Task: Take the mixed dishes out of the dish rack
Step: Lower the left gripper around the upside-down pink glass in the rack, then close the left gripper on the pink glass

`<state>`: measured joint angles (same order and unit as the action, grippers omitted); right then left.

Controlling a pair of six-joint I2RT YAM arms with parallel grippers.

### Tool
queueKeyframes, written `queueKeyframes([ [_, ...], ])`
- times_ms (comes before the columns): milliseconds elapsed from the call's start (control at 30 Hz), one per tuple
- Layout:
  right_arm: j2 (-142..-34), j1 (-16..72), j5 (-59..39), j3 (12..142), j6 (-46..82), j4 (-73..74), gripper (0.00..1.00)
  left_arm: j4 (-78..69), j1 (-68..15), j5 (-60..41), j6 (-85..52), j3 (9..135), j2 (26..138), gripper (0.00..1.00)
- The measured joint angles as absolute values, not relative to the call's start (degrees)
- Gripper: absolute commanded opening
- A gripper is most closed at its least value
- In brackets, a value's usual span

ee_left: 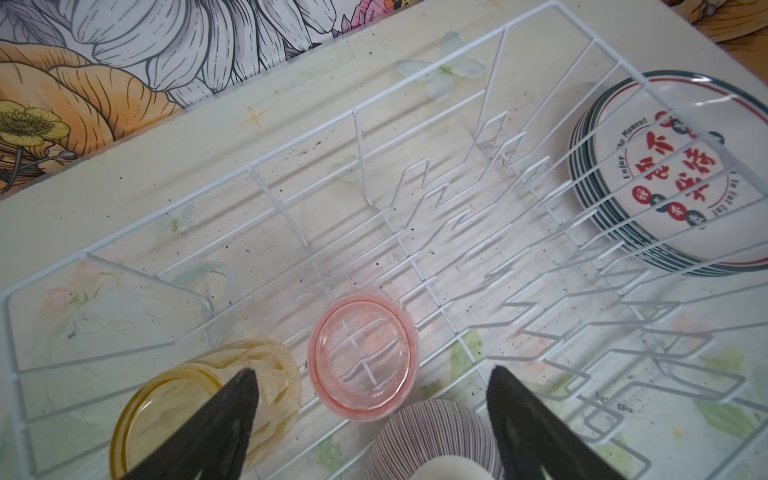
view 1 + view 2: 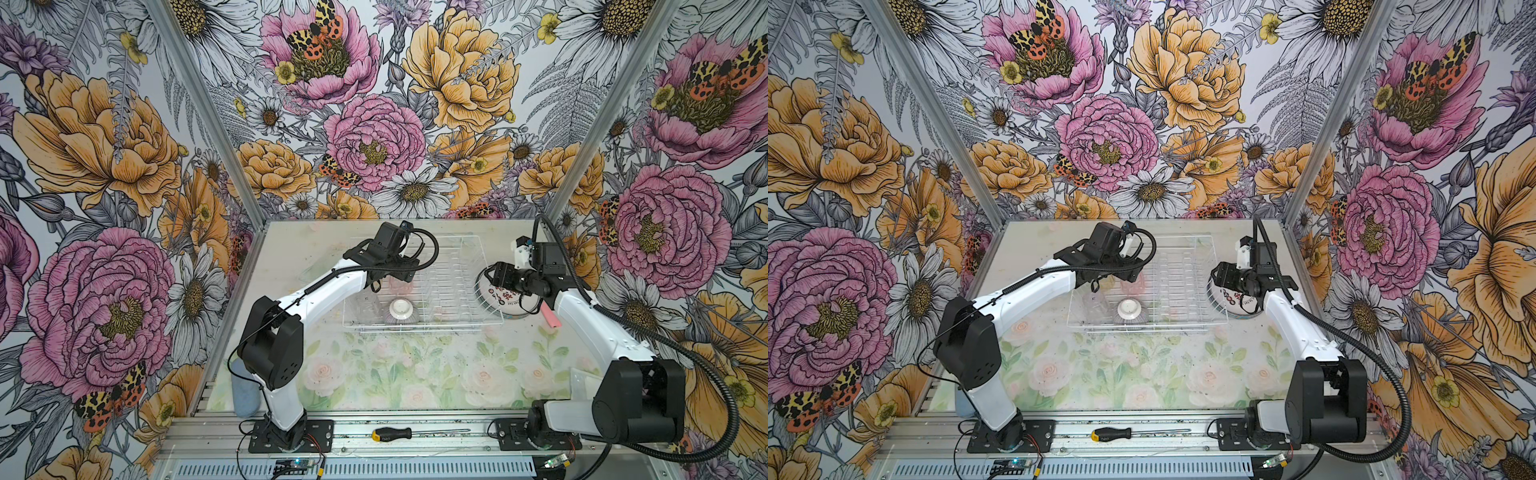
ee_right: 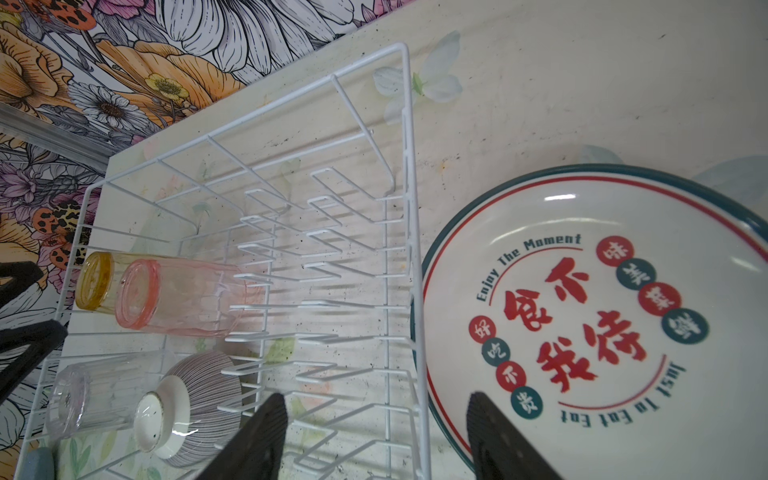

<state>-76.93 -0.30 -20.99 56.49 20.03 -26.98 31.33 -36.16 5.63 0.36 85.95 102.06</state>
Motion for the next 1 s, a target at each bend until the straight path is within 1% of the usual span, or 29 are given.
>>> queueKeyframes([
  [100,-76.9,-0.3,-21.0,56.5,20.0,-27.0,0.7,32.8,-36.4,6.8,0.6,86.9,103.2,0.98],
  [200,-76.9,-0.3,-21.0,56.5,20.0,-27.0,0.7,34.1,-36.6,7.2,0.6,88.9,105.4,0.99],
  [300,-76.9,-0.3,-21.0,56.5,20.0,-27.0,0.7,35.2,-36.6,7.2,0.6,90.5,108.2,0.97],
  [433,-76.9,-0.3,-21.0,56.4,20.0,-27.0,0.7,38.6,-36.6,6.9,0.4,93.2,112.2,0.93],
  [500,-76.9,-0.3,-21.0,56.4,20.0,-27.0,0.7,39.8,-36.5,6.5,0.3,94.1,113.7,0.93],
  [667,-76.9,-0.3,-21.0,56.4,20.0,-27.0,0.7,41.8,-36.5,6.4,0.0,94.3,114.3,0.93],
  [1000,-76.9,-0.3,-20.9,55.8,20.0,-27.0,0.7,42.2,-36.3,5.9,0.0,94.9,114.9,0.88],
])
